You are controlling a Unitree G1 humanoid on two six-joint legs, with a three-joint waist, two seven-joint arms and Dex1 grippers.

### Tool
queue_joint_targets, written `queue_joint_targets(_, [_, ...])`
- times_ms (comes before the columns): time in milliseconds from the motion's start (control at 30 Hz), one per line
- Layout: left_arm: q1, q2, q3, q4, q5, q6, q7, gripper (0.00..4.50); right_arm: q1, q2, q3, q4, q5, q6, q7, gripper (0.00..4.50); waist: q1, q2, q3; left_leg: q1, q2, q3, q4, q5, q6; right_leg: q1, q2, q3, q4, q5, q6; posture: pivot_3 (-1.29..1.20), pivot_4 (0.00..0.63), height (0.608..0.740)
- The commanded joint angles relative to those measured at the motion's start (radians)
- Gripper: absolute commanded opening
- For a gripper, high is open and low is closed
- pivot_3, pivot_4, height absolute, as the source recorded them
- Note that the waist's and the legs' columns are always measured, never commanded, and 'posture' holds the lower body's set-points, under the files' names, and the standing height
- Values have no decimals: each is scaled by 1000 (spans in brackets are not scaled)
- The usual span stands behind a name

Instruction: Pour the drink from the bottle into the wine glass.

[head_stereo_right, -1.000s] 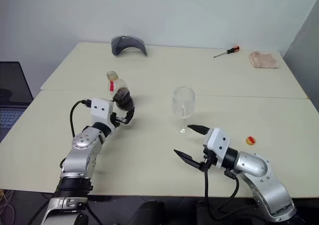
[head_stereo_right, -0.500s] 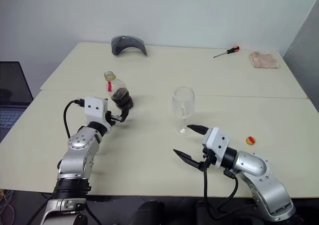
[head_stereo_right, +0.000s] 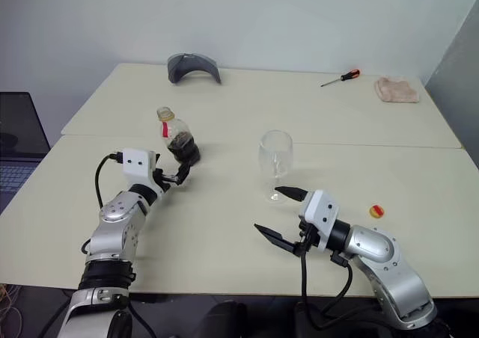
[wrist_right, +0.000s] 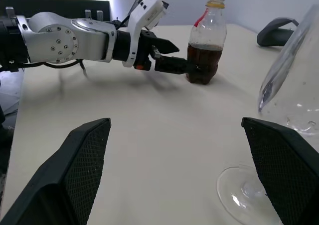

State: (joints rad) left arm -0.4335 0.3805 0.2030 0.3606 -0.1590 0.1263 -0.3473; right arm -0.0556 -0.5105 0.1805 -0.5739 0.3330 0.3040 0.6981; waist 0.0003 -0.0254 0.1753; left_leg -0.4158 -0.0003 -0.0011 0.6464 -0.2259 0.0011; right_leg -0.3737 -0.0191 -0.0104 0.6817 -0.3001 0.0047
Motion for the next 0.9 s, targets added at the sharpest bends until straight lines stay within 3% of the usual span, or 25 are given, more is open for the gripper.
queue_joint_targets(33, [-50,24,2,54,10,-64,-16,4500,-14,3,-1,-11,2,-7,5,4476,0,0,0,0,0,0,0,0,0,0,0,0,0,0,0,0,150,740])
queue_joint_targets(900, [-292,32,-23,390,38,-211,-43,4500,-29,22,24,-3,-18,-8,-7,4476,-1,-1,0,0,0,0,0,0,0,0,0,0,0,0,0,0,150,740])
